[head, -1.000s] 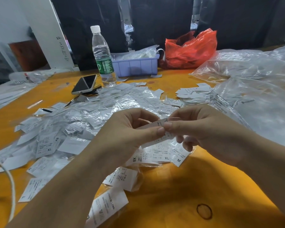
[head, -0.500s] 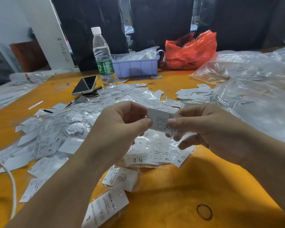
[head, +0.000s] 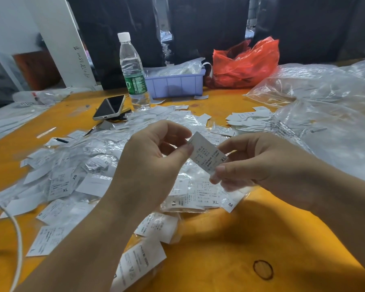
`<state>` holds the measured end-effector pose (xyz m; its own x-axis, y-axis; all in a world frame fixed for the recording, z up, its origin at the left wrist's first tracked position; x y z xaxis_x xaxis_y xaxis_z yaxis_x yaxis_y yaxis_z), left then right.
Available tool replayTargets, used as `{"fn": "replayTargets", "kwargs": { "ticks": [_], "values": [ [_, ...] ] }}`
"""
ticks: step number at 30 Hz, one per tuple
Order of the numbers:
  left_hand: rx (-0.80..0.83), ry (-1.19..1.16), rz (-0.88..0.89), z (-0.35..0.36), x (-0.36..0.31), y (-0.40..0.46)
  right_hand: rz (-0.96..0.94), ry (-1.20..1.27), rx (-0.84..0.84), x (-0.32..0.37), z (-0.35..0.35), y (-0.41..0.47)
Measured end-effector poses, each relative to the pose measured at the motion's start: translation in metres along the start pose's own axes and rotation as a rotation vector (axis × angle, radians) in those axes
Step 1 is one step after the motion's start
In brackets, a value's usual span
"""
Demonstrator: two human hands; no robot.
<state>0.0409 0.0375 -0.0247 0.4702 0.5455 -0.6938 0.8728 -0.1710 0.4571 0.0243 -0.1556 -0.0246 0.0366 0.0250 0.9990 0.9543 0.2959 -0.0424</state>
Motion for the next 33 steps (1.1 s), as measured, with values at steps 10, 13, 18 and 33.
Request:
{"fn": "replayTargets", "kwargs": {
  "ticks": [10,13,18,33],
  "values": [
    [0.083,-0.07,0.013,0.006,0.0007,-0.0011,-0.122,-0.09,0.062,-0.0045,0.005,-0.0002],
    [0.13,-0.157,-0.02,0.0077,0.0009,-0.0011,-0.123,-0.092,0.057,-0.0041,0.0046,-0.0012],
    [0.173,-0.234,-0.104,0.0078,0.0026,0.0003,-0.112,-0.035,0.033,-0.0022,0.0021,-0.0002],
    [0.259,-0.044,-0.061,0.0097,-0.0043,-0.005,-0.21,0.023,-0.069,-0.0002,0.0047,-0.001]
  ]
}}
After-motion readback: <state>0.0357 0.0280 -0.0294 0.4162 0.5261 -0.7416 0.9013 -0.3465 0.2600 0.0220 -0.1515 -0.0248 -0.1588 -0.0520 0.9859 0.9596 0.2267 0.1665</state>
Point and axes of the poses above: each hand's wrist, its own y-axis towards the middle knuckle, its own z-axis out of the palm, x = y × z, the point moved 1 cm from there along y, towards the middle knuckle, and after that the axes turned 10 degrees about y, right-handed, at the moved point
